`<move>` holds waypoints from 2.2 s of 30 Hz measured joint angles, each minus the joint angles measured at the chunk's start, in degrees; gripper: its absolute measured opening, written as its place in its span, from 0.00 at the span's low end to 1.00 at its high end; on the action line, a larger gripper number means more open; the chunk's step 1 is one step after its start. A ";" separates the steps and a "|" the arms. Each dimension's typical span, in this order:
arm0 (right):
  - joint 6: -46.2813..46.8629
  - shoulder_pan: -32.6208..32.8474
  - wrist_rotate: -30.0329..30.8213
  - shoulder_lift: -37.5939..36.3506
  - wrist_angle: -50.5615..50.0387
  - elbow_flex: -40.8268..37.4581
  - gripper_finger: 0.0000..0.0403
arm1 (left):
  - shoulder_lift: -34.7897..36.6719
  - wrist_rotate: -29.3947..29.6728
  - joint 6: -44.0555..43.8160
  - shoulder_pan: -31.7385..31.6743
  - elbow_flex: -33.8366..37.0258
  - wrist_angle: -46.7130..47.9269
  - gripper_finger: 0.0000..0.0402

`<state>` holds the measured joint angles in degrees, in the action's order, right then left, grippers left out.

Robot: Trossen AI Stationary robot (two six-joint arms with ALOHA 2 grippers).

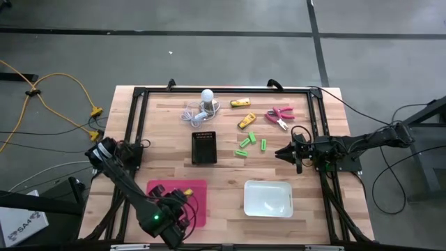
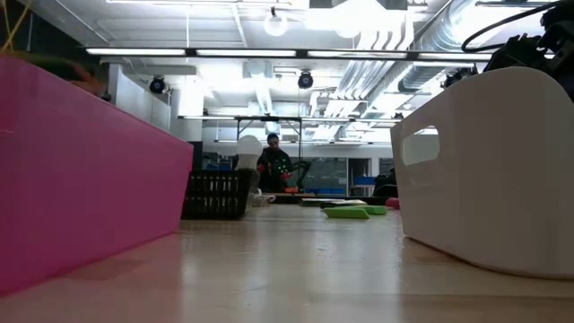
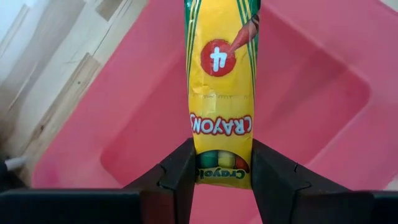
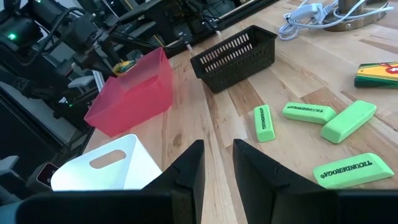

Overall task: Pick & Place School Supplies
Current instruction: Put the yellow crayon box into the pink bin

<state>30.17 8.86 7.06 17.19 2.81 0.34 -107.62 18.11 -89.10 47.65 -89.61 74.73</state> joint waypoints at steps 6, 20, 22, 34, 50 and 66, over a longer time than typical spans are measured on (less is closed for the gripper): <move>-0.02 0.00 0.01 -0.02 0.00 -0.01 0.18 | 0.02 -0.59 5.60 -3.13 2.72 -4.13 0.32; -0.02 0.00 0.04 -0.02 -0.02 0.00 0.18 | 0.20 -1.90 9.23 -4.85 4.53 -7.12 0.32; 0.00 0.00 0.04 0.00 -0.01 -0.01 0.18 | 0.20 -1.89 9.46 -4.85 4.53 -7.10 0.32; -0.02 0.00 0.04 0.00 -0.02 0.00 0.18 | 0.05 -4.67 9.85 -5.98 9.00 -13.42 0.32; 0.00 0.02 0.04 -0.02 -0.02 -0.02 0.18 | -0.02 -4.50 11.32 -6.31 11.22 -17.24 0.49; -0.02 0.00 0.04 -0.02 -0.02 0.00 0.18 | 1.59 -3.48 9.83 -6.25 11.20 -17.27 0.53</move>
<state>30.15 8.86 7.09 17.17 2.79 0.34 -106.02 14.63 -79.28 41.40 -78.41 57.46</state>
